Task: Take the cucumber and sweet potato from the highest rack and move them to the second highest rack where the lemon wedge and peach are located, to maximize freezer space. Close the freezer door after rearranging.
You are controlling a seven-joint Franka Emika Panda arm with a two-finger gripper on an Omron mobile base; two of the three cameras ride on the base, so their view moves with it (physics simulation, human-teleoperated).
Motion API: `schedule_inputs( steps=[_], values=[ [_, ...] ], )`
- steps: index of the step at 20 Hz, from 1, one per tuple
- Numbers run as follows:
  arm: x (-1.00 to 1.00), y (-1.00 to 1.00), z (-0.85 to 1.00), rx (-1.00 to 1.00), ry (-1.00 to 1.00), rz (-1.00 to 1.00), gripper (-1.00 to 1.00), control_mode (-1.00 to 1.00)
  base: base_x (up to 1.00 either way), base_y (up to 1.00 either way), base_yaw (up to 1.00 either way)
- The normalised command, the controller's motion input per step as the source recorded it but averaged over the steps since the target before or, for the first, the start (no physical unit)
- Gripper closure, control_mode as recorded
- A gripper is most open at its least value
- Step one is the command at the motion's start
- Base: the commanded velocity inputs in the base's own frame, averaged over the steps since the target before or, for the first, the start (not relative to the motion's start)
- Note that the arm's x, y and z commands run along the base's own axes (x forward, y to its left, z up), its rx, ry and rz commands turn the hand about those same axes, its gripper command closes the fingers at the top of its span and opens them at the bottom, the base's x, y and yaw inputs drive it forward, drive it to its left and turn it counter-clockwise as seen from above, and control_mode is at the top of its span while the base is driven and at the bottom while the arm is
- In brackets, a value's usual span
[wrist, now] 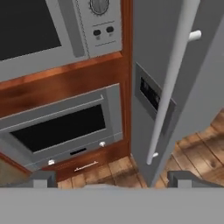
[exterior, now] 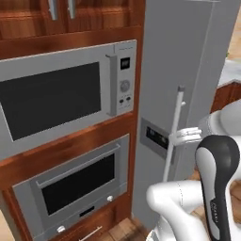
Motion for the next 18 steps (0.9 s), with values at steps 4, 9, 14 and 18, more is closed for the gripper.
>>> schedule_inputs(
  steps=[4, 9, 14, 18],
  values=[
    [0.00, 0.00, 0.00, 0.00, 0.00, 0.00, -1.00, 1.00, 0.30, 0.78, -0.39],
    [0.00, 0.00, 0.00, 0.00, 0.00, 0.00, -1.00, 1.00, 0.54, 0.55, -0.40],
    [0.00, 0.00, 0.00, 0.00, 0.00, 0.00, -1.00, 1.00, 0.58, 0.35, -0.24],
    [0.00, 0.00, 0.00, 0.00, 0.00, 0.00, -1.00, 1.00, 0.49, 0.03, -0.18]
  ],
)
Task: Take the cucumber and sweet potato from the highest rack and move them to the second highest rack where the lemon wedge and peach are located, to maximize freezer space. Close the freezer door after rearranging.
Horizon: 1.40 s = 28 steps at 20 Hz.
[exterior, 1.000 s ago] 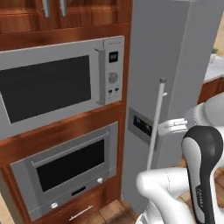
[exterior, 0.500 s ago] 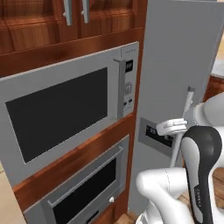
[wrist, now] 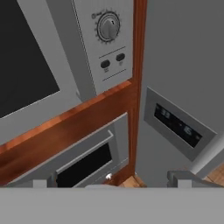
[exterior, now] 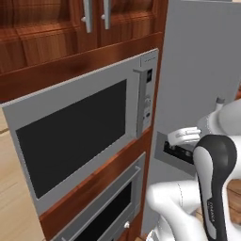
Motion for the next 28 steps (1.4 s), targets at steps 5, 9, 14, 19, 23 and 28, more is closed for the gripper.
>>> schedule_inputs(
  steps=[5, 9, 14, 19, 23, 28],
  values=[
    [0.00, 0.00, 0.00, 0.00, 0.00, 0.00, -1.00, 1.00, 0.64, -0.03, -0.19],
    [0.00, 0.00, 0.00, 0.00, 0.00, 0.00, -1.00, 1.00, 0.60, -0.16, -0.17],
    [0.00, 0.00, 0.00, 0.00, 0.00, 0.00, -1.00, 1.00, 0.17, -0.48, -0.13],
    [0.00, 0.00, 0.00, 0.00, 0.00, 0.00, -1.00, 1.00, 0.16, -0.33, -0.02],
    [0.00, 0.00, 0.00, 0.00, 0.00, 0.00, -1.00, 1.00, 0.41, -0.12, 0.00],
    [0.13, 0.00, 0.00, 0.11, -0.01, 0.00, -1.00, -1.00, 0.29, -0.01, 0.00]
  ],
)
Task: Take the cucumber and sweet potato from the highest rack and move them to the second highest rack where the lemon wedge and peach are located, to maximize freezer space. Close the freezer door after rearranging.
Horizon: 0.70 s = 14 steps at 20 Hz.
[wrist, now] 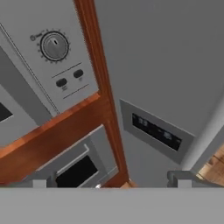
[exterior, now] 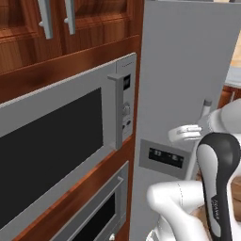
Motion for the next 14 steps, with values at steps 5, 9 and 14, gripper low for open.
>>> schedule_inputs(
  steps=[5, 9, 14],
  values=[
    [0.28, 0.11, 0.02, 0.27, -0.08, -0.19, -1.00, -1.00, 0.00, 0.00, 0.00],
    [0.32, 0.29, 0.18, 0.20, -0.17, -0.65, -1.00, -1.00, 0.00, 0.00, 0.00],
    [0.36, -0.03, 0.38, 0.24, 0.00, -0.62, -1.00, -1.00, 0.00, 0.00, 0.00]
  ],
)
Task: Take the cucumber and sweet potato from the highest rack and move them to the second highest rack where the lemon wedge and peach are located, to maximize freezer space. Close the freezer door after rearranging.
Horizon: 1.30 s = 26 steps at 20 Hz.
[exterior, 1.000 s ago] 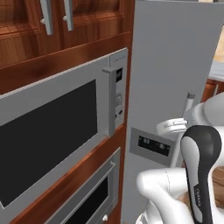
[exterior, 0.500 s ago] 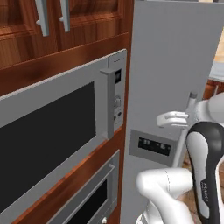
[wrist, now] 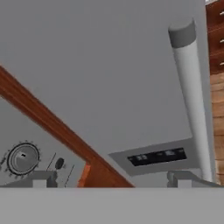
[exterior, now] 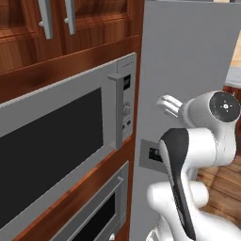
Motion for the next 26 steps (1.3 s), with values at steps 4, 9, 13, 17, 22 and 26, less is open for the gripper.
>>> schedule_inputs(
  steps=[4, 9, 13, 17, 22, 26],
  values=[
    [0.58, -0.43, 0.07, 0.33, 0.00, -0.29, -1.00, -1.00, 0.00, 0.00, 0.00],
    [0.61, -0.52, 0.00, 0.37, -0.01, -0.10, -1.00, -1.00, 0.00, 0.00, 0.00],
    [0.73, -0.42, 0.00, 0.36, 0.00, -0.11, -1.00, -1.00, 0.00, 0.00, 0.00],
    [0.85, -0.20, -0.05, 0.30, 0.00, -0.20, -1.00, -1.00, 0.00, 0.00, 0.00],
    [0.84, -0.17, -0.12, 0.26, 0.00, -0.23, -1.00, -1.00, 0.00, 0.00, 0.00],
    [0.80, -0.27, -0.13, 0.27, 0.00, -0.13, -1.00, -1.00, 0.00, 0.00, 0.00]
  ],
)
